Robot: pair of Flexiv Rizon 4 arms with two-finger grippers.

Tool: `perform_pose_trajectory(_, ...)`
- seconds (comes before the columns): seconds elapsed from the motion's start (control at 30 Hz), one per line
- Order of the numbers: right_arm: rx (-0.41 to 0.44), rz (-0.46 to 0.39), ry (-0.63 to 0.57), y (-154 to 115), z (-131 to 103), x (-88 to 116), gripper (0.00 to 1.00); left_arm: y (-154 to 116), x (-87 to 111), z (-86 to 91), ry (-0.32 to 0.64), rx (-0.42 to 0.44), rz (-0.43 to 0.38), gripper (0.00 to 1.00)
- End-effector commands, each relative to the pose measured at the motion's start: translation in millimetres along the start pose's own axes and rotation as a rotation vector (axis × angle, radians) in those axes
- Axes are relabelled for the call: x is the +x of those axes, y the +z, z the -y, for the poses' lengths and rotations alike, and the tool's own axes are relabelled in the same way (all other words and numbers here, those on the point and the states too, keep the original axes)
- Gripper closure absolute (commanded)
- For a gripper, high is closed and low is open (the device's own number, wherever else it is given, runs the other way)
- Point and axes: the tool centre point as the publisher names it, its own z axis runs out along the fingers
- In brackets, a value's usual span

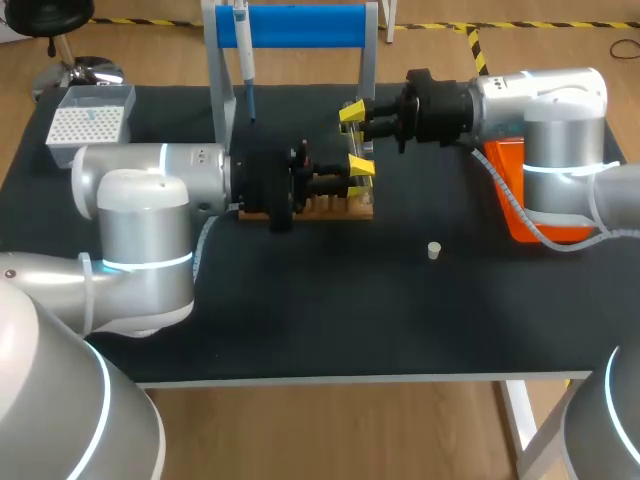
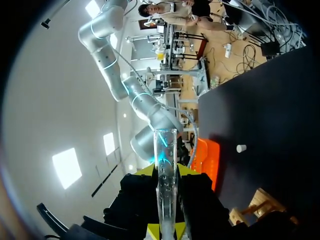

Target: Invert the test tube, pick up the pipette, mount the tip to pipette, aspirate from beaker and dispense into the tube, eject the tip, return the pipette, and cap with the stopper.

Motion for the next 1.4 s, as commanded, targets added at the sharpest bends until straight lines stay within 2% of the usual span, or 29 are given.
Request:
perform_pose_trajectory(0.03,0.000,0.003,0.000,-0.9,0.5,0.2,0.75,-0.6,0.0,0.4,0.000,-0.003,0.004,1.00)
perform_pose_trajectory(0.07,0.000,0.003,0.000,-0.9,0.5,0.2,0.29,-0.7,0.0,0.4,-0.001,-0.002,0.004,1.00)
perform_pose_trajectory(0.1,0.000,0.003,0.000,-0.9,0.5,0.2,0.00,-0.8,0.0,0.5,-0.002,-0.003,0.003,1.00)
perform_pose_trajectory(1.1,0.000,0.003,0.000,-0.9,0.5,0.2,0.00,-1.1,0.1,0.7,-0.007,-0.002,-0.007,1.00)
perform_pose_trajectory(1.4,-0.093,0.026,-0.177,-69.7,23.7,7.1,0.00,-1.1,0.1,0.7,-0.007,-0.002,-0.007,1.00)
